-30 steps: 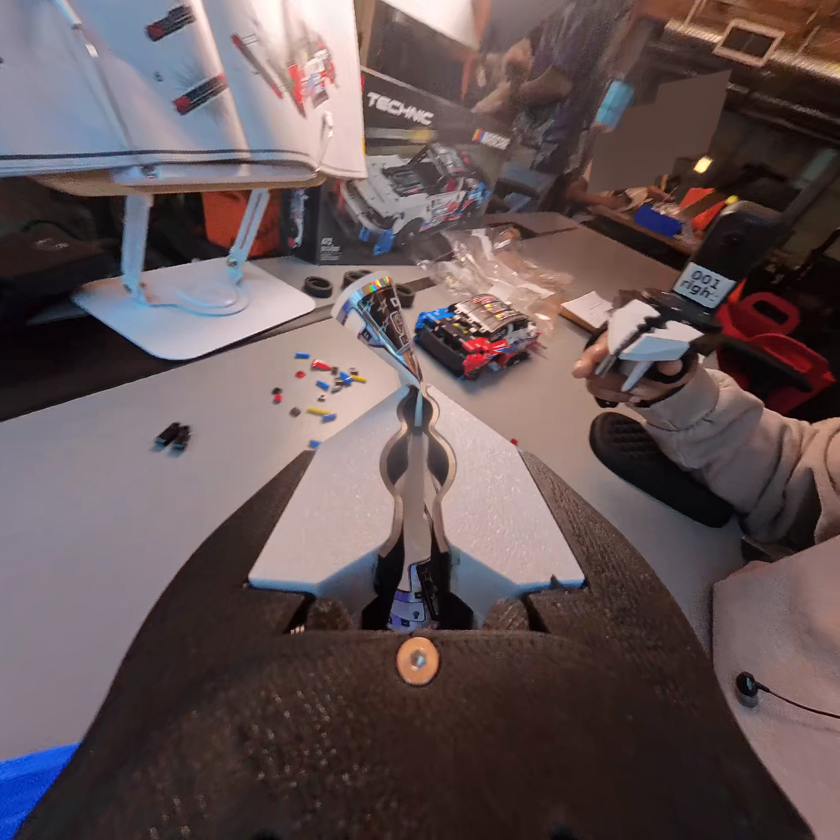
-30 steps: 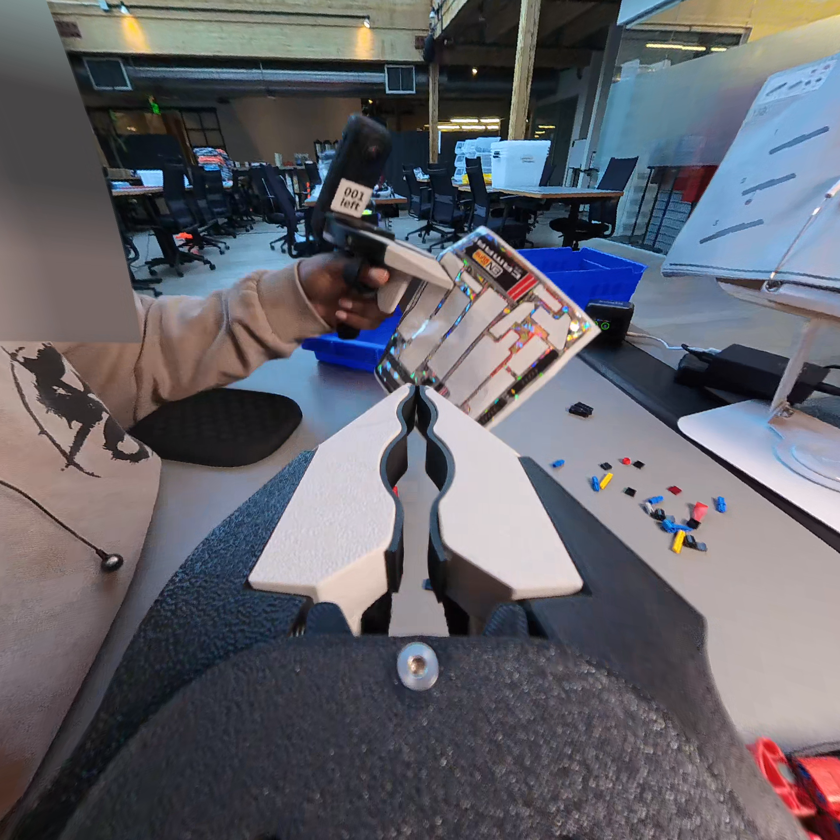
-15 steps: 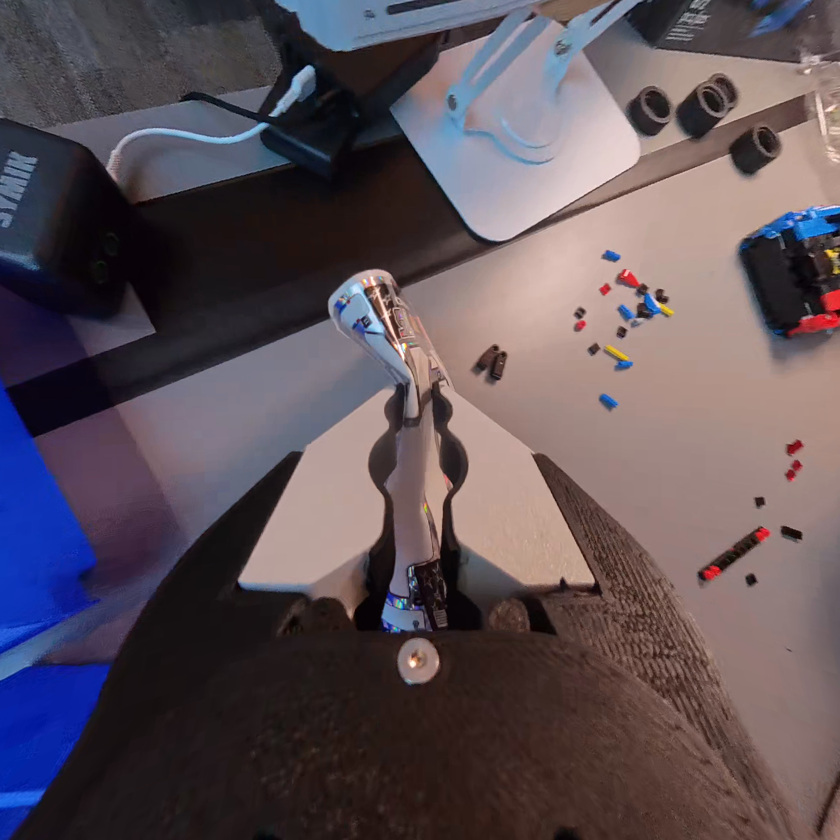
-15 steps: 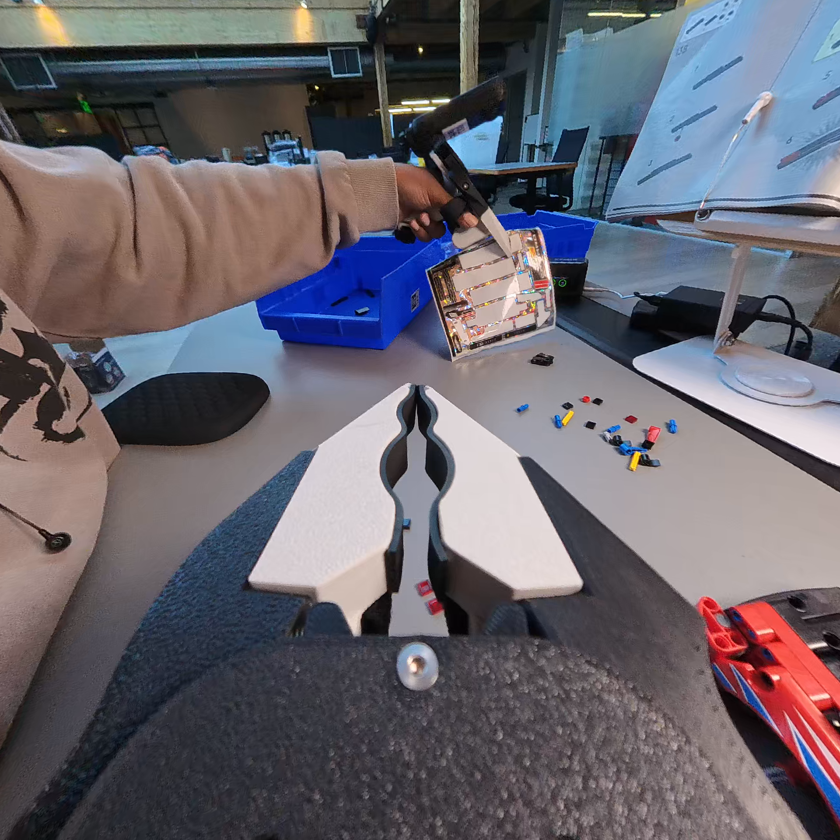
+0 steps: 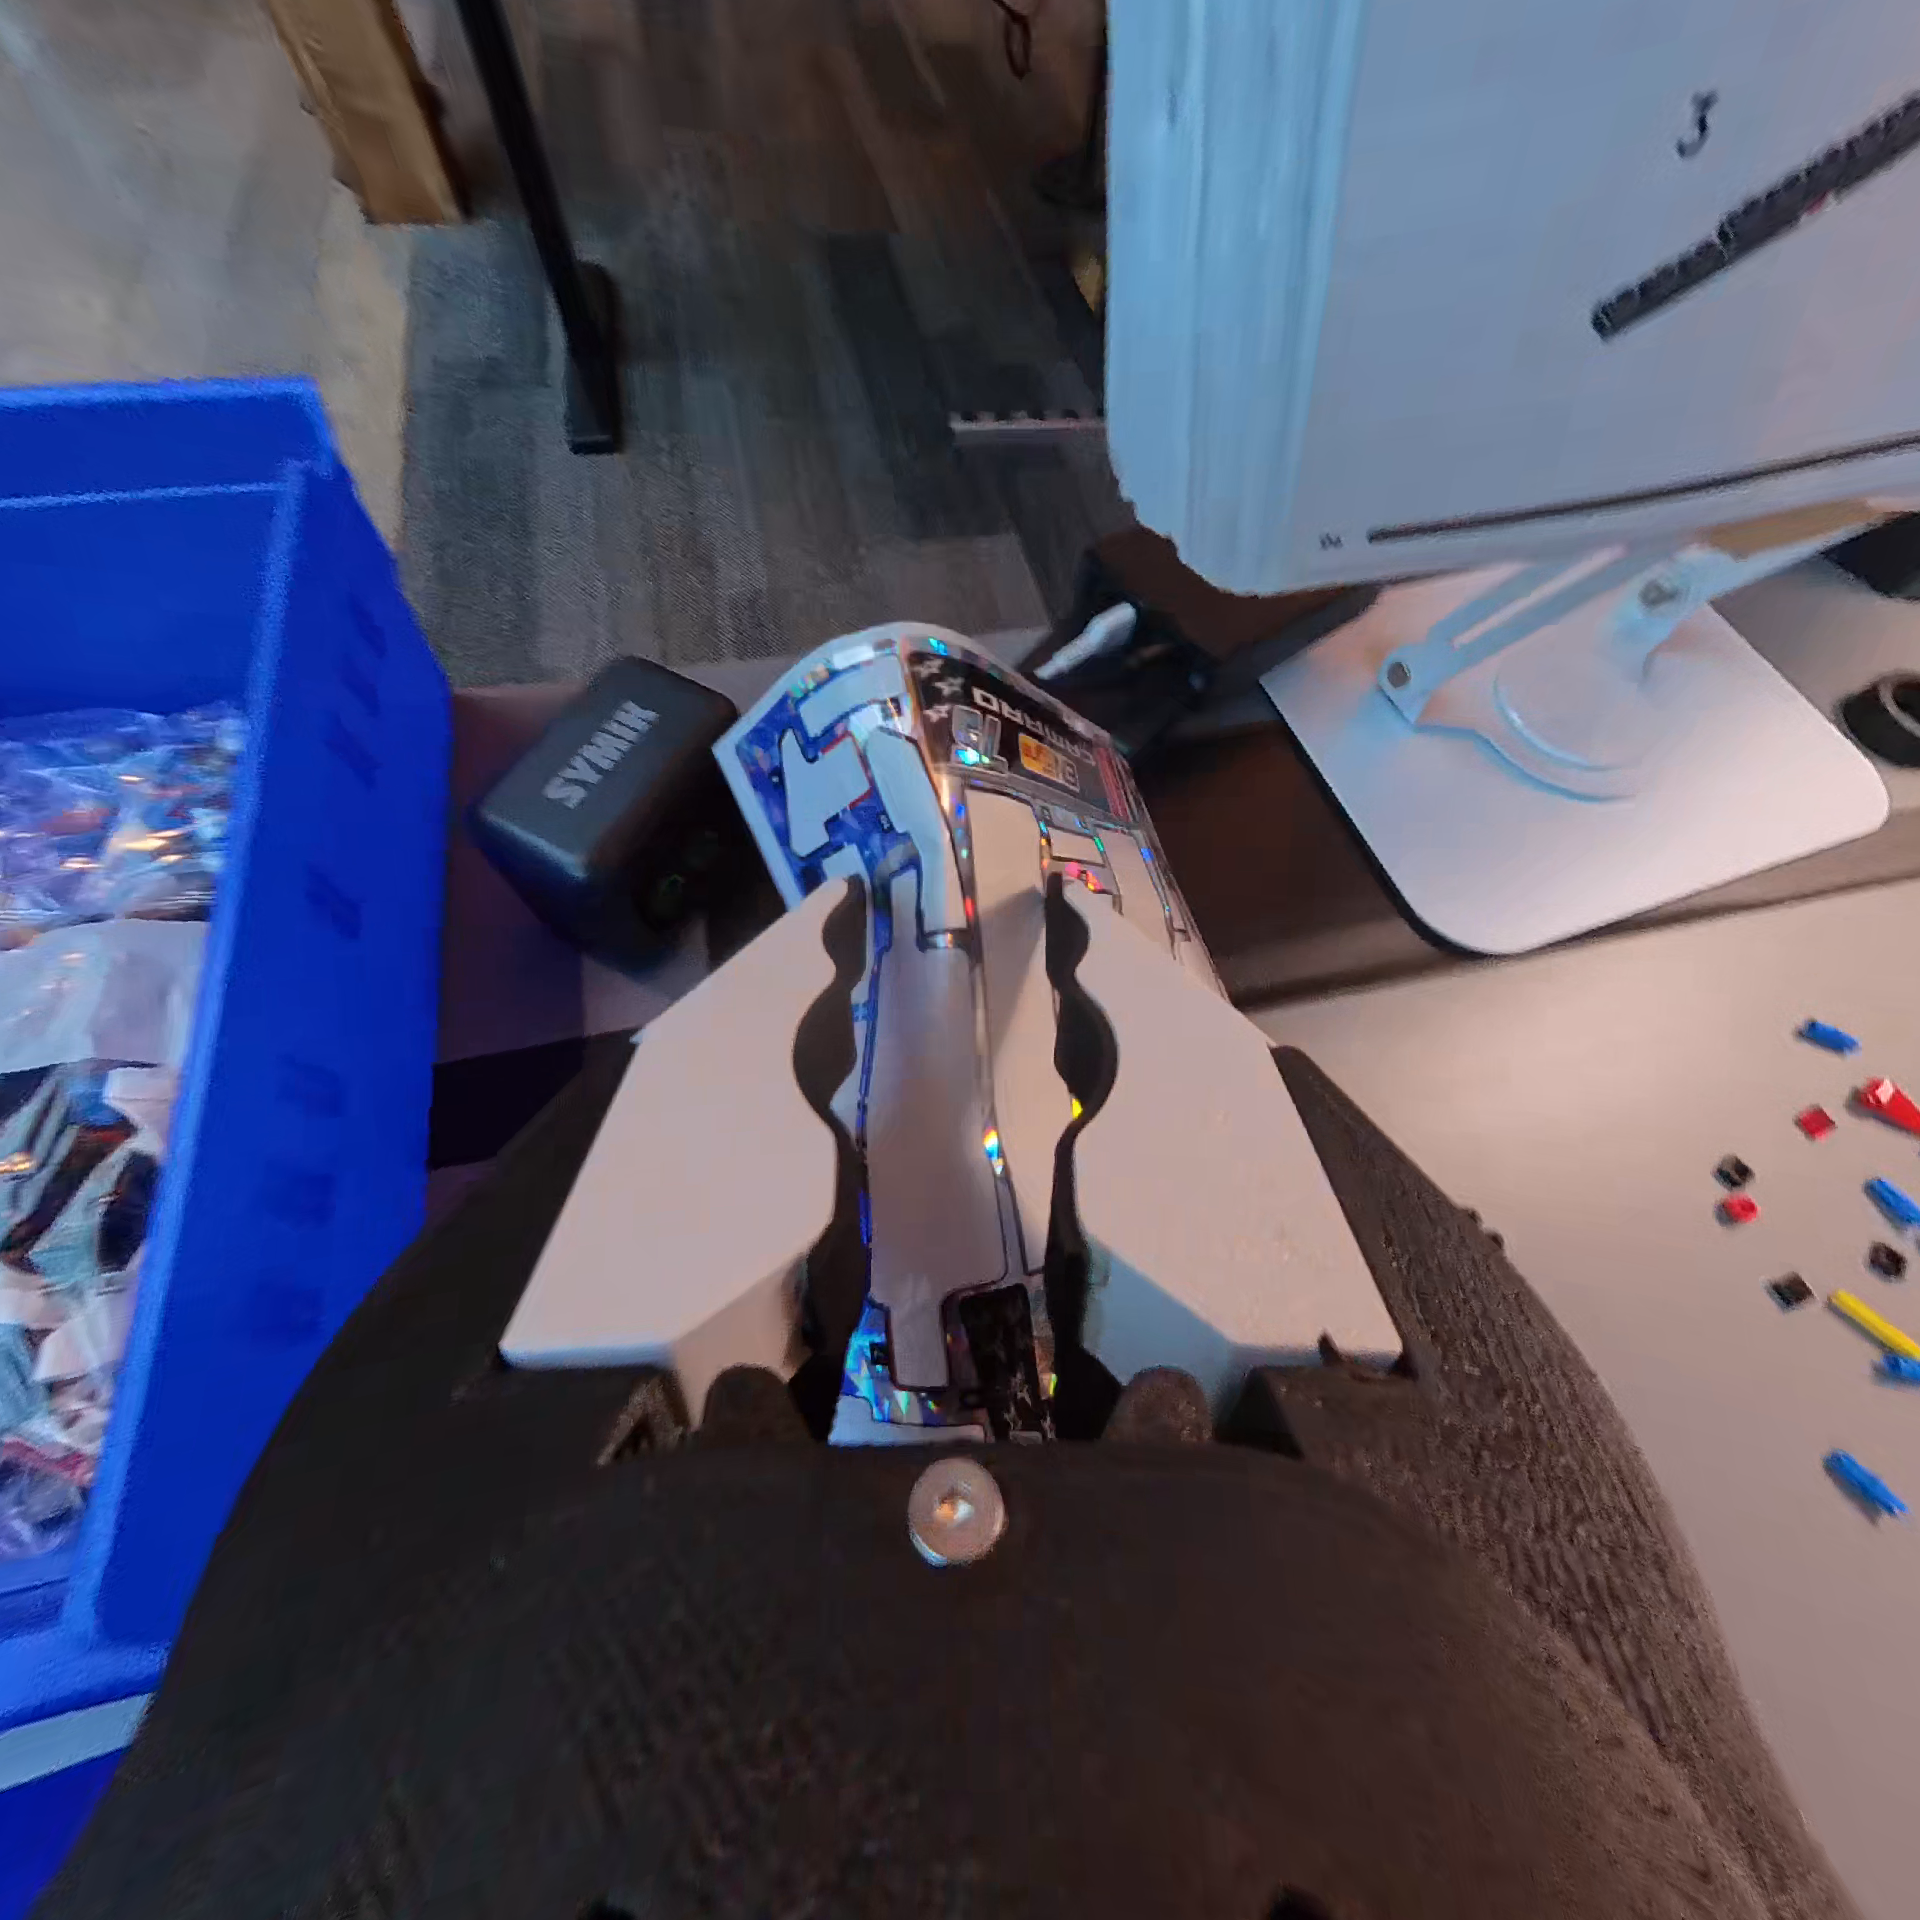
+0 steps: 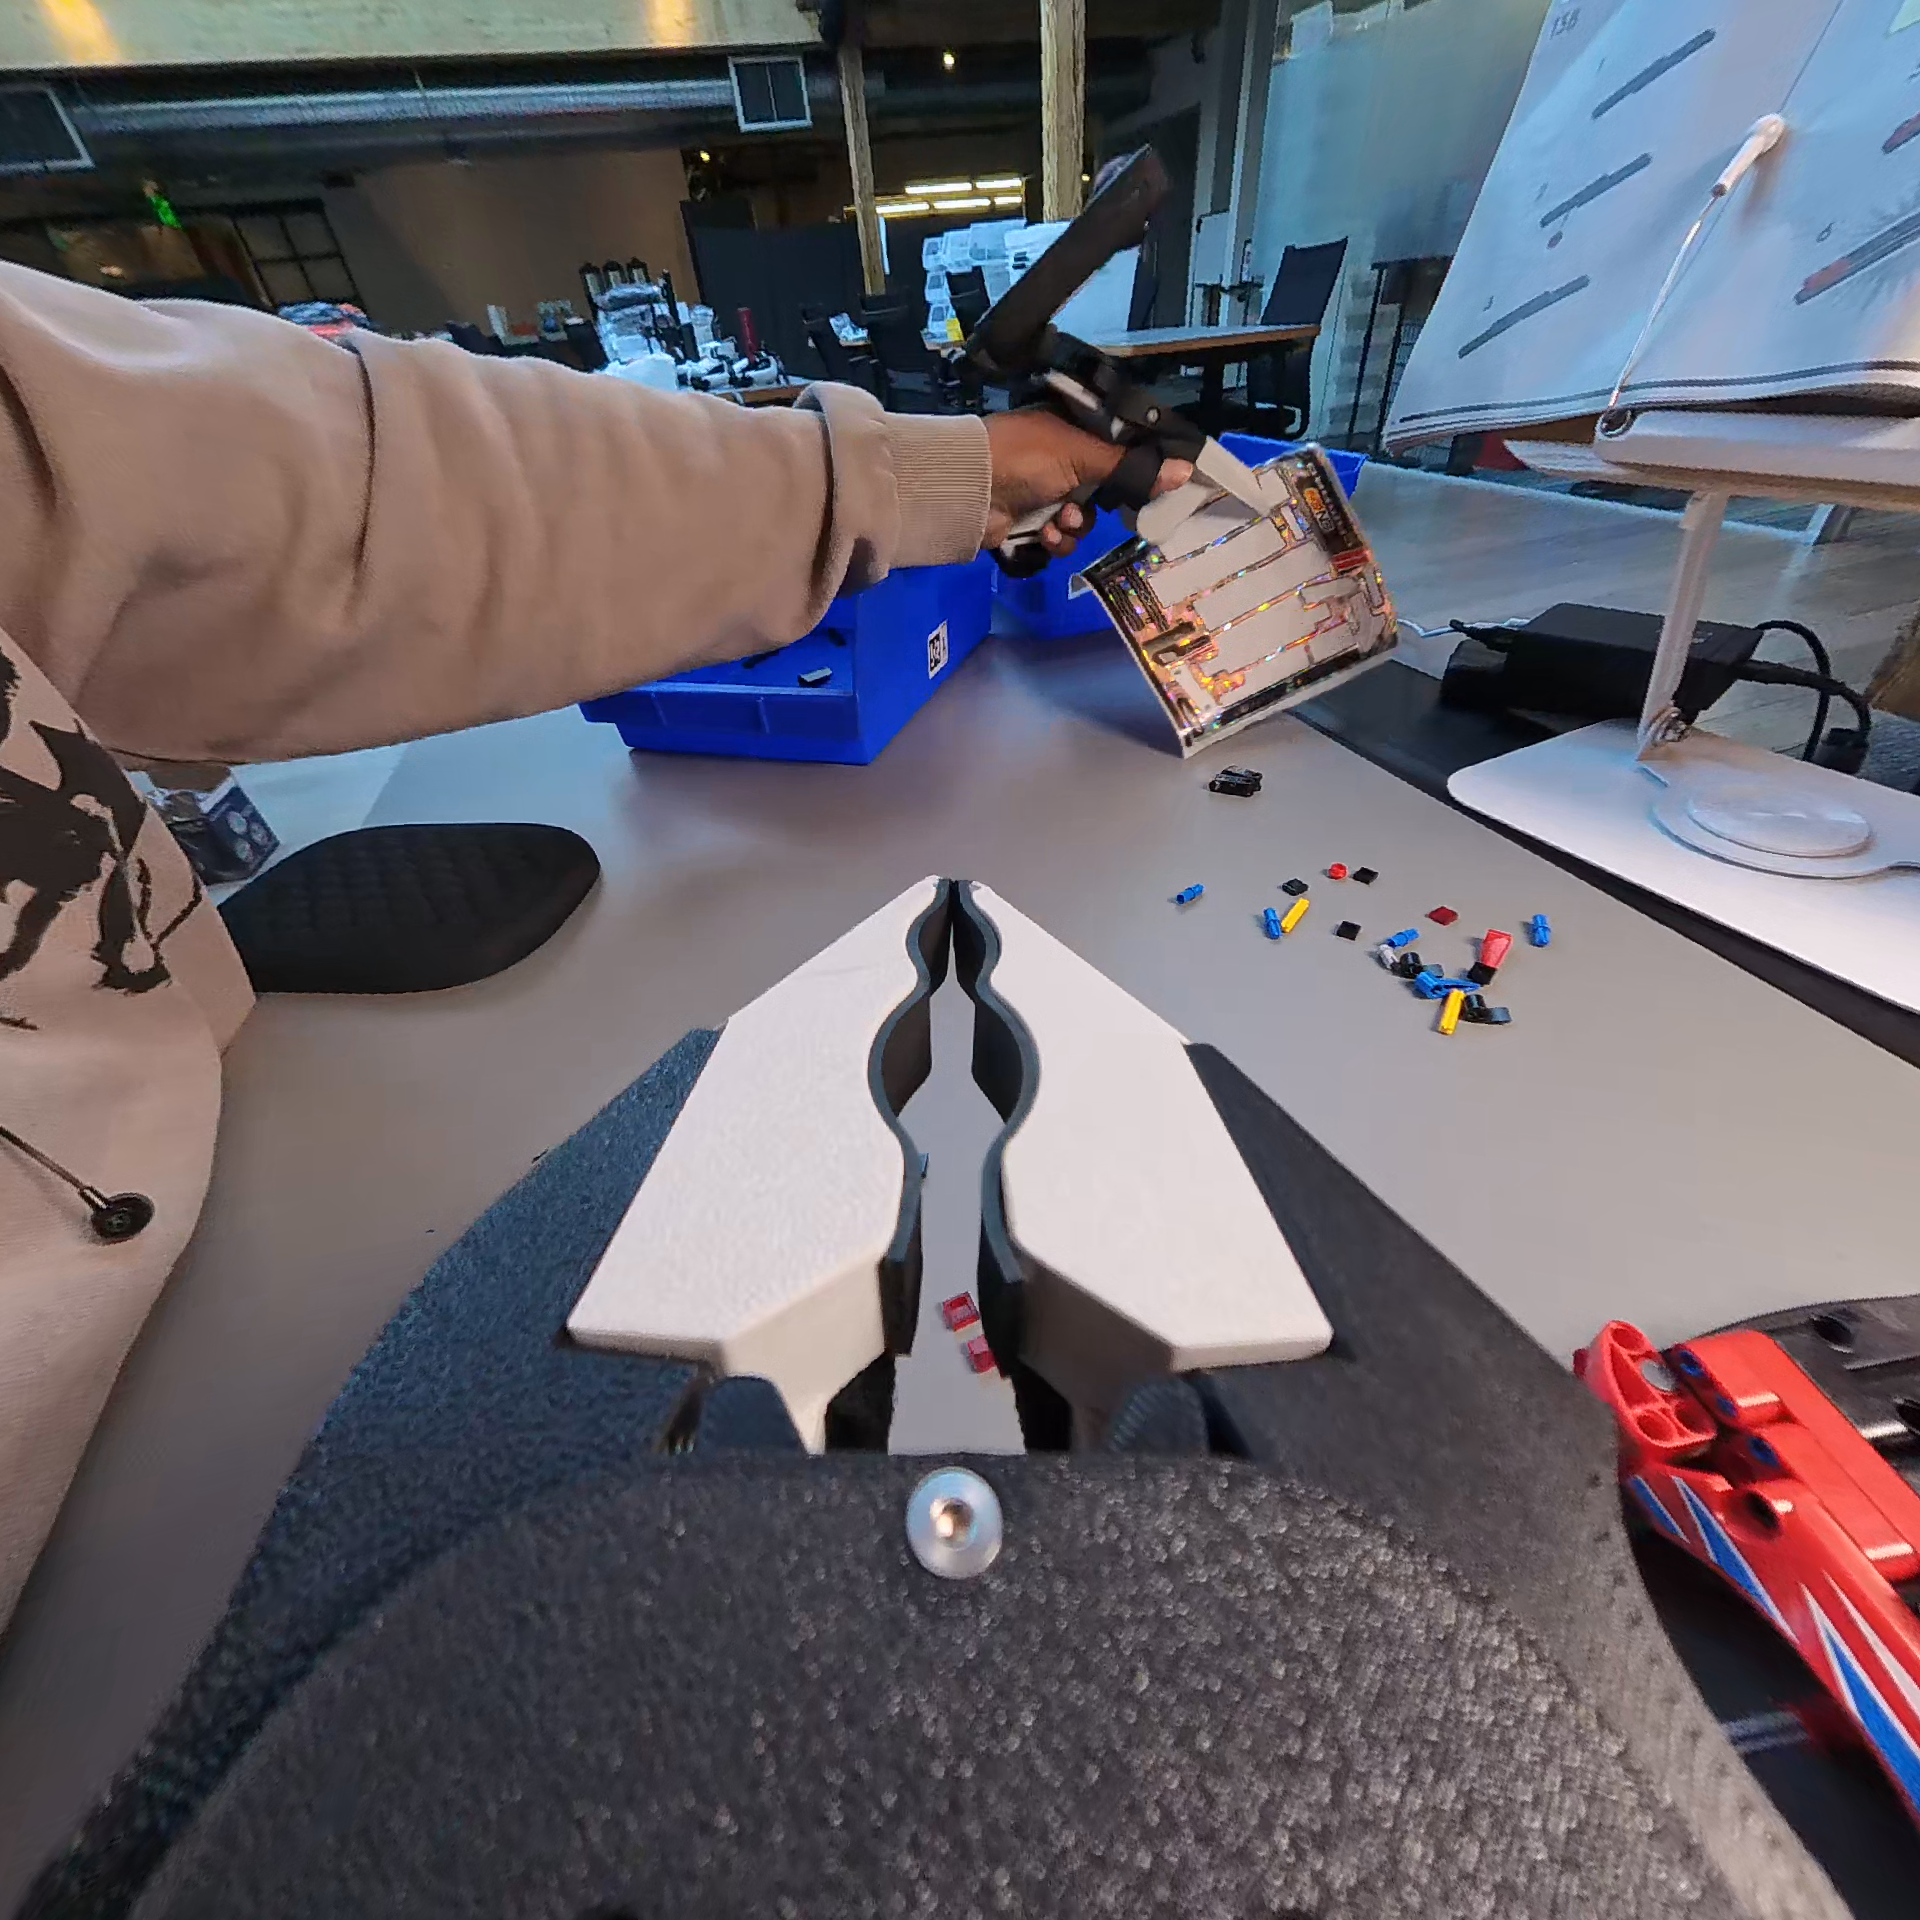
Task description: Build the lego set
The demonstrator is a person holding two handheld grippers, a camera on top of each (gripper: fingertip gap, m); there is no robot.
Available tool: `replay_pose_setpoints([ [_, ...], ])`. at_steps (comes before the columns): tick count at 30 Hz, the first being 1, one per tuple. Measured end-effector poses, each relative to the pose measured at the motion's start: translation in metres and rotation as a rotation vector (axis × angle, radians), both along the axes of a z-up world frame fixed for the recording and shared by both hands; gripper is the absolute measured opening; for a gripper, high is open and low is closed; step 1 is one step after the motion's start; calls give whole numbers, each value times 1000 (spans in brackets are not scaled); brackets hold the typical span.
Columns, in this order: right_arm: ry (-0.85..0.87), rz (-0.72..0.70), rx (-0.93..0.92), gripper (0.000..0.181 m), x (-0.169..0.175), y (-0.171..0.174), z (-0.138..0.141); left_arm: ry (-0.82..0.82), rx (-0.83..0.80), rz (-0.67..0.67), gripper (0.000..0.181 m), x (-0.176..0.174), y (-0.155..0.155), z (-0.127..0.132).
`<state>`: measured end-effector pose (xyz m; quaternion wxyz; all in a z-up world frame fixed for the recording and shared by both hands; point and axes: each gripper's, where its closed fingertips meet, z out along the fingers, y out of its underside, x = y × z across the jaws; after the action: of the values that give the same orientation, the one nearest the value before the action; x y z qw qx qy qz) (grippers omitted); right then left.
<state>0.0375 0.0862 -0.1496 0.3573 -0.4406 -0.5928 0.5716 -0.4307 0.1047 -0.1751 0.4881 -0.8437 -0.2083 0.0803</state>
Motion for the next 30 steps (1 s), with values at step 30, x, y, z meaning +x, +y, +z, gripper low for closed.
replay_pose_setpoints([
  [30,231,-311,700,0,-15,-2,1,-914,598,-578,23,399,-72,8],
])
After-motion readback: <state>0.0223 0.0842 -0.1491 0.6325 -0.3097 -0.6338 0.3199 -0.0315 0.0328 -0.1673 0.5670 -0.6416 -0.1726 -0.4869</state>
